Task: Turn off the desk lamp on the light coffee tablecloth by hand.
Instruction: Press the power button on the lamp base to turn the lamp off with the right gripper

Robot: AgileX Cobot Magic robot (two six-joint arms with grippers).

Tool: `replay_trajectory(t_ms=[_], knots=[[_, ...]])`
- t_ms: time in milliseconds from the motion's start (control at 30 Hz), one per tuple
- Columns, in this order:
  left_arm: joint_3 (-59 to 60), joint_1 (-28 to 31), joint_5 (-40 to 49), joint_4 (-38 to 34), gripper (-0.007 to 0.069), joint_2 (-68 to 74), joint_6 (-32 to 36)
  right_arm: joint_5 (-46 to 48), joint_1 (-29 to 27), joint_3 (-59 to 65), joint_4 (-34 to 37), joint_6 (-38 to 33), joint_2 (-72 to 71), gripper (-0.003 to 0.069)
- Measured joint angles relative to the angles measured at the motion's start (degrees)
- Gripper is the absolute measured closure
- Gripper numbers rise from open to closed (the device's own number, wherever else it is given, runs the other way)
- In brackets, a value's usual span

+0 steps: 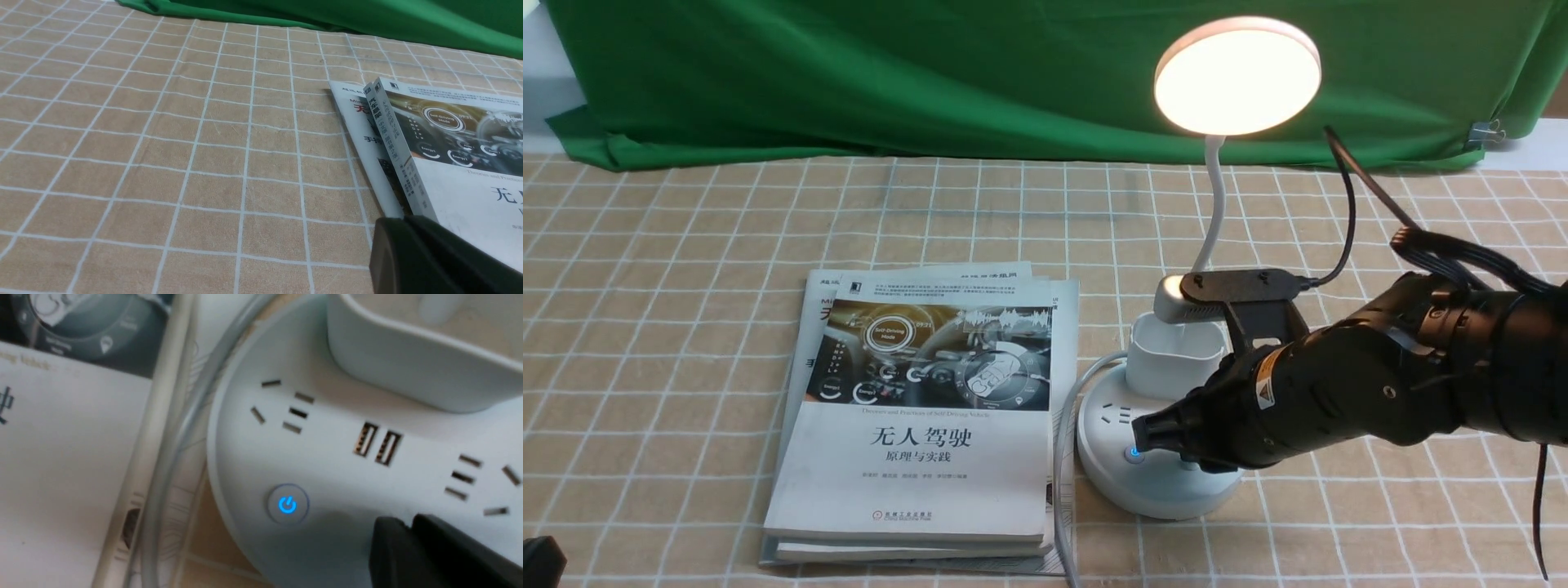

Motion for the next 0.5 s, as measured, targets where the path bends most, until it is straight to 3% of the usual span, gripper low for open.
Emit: replay_trajectory(t_ms=[500], knots=[[0.00,0.00,0.00,0.00,0.0621,0.00,0.00,-0.25,-0.07,-0.64,-0.72,-1.21,2.30,0.0591]])
